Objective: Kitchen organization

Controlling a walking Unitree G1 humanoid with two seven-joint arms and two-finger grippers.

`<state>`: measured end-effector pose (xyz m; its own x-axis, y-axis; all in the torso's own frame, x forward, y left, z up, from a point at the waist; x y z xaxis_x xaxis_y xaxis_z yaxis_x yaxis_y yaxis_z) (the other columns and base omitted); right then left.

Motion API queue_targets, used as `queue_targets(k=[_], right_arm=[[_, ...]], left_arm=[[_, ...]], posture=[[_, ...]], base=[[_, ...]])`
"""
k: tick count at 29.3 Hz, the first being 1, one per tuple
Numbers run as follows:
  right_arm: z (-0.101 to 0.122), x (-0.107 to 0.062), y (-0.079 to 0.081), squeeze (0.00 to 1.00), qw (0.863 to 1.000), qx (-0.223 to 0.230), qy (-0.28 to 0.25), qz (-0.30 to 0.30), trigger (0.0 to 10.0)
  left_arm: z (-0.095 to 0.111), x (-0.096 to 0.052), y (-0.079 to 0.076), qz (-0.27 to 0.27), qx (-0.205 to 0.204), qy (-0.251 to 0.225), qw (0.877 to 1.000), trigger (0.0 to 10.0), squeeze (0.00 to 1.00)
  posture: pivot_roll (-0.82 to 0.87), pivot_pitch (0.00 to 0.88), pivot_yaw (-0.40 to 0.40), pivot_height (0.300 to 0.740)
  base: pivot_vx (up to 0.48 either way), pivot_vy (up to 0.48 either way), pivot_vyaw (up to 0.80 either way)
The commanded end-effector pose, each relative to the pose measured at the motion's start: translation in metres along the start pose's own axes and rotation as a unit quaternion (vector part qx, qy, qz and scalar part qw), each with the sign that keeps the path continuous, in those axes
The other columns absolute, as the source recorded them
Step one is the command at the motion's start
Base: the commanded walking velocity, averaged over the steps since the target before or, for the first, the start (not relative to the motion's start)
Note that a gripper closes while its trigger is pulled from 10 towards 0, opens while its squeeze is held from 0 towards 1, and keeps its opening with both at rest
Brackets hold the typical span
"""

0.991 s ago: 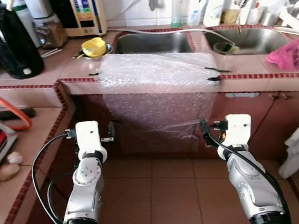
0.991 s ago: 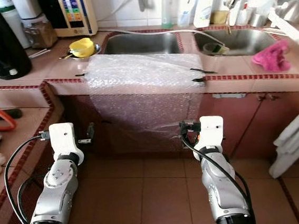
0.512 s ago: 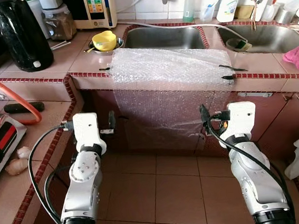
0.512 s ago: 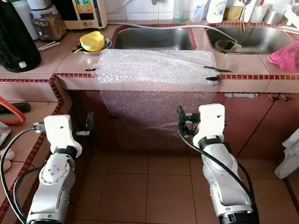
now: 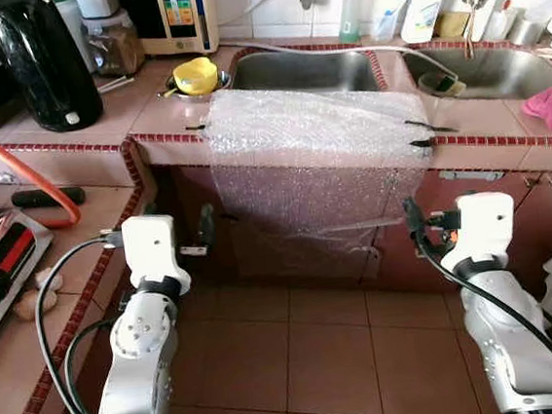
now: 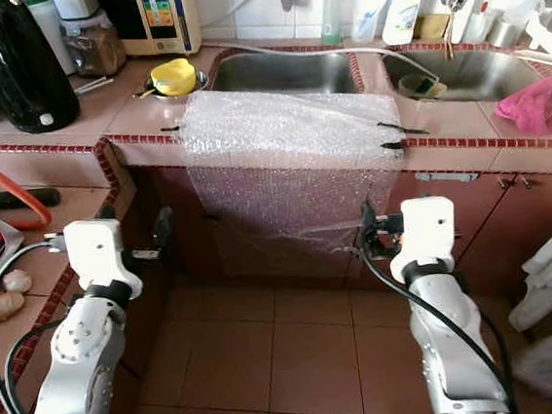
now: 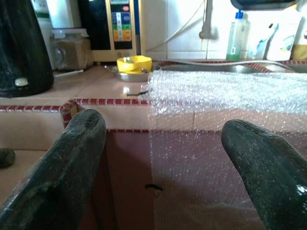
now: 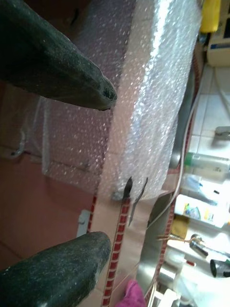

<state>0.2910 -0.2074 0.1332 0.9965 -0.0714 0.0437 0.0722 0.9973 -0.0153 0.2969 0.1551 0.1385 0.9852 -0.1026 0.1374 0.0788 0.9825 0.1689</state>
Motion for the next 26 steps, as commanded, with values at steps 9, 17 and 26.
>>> queue_targets(k=[9, 17, 26], right_arm=[[0.012, 0.007, 0.005, 0.00, 1.000, 0.006, -0.027, 0.004, 10.0], [0.005, 0.001, 0.007, 0.00, 0.999, 0.054, 0.004, 0.007, 10.0], [0.005, 0.003, 0.008, 0.00, 0.998, 0.062, 0.006, 0.012, 10.0]], left_arm=[[0.003, 0.000, -0.002, -0.004, 0.007, 0.005, 1.000, 10.0, 0.00], [0.001, 0.002, -0.003, -0.003, -0.004, 0.015, 1.000, 10.0, 0.00], [0.001, 0.002, -0.004, -0.002, 0.003, 0.018, 1.000, 10.0, 0.00]], posture=[[0.01, 0.000, -0.023, 0.740], [0.01, 0.000, -0.022, 0.740], [0.01, 0.000, -0.021, 0.740]], base=[[0.000, 0.000, 0.00], [0.000, 0.000, 0.00], [0.000, 0.000, -0.32]])
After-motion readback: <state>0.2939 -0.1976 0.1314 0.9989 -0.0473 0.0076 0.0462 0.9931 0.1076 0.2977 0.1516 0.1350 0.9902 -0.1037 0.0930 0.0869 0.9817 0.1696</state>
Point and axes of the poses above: a point about 5 cm out from each wrist's last joint towards the gripper, its own x axis pointing out of the wrist towards the gripper, its own z axis along the axis of the wrist's last joint, y = z × x, the point moved 1 cm from there along x, pointing out of the wrist towards the gripper, and after that the axes turned 7 degrees about x, right-handed, at the moved point
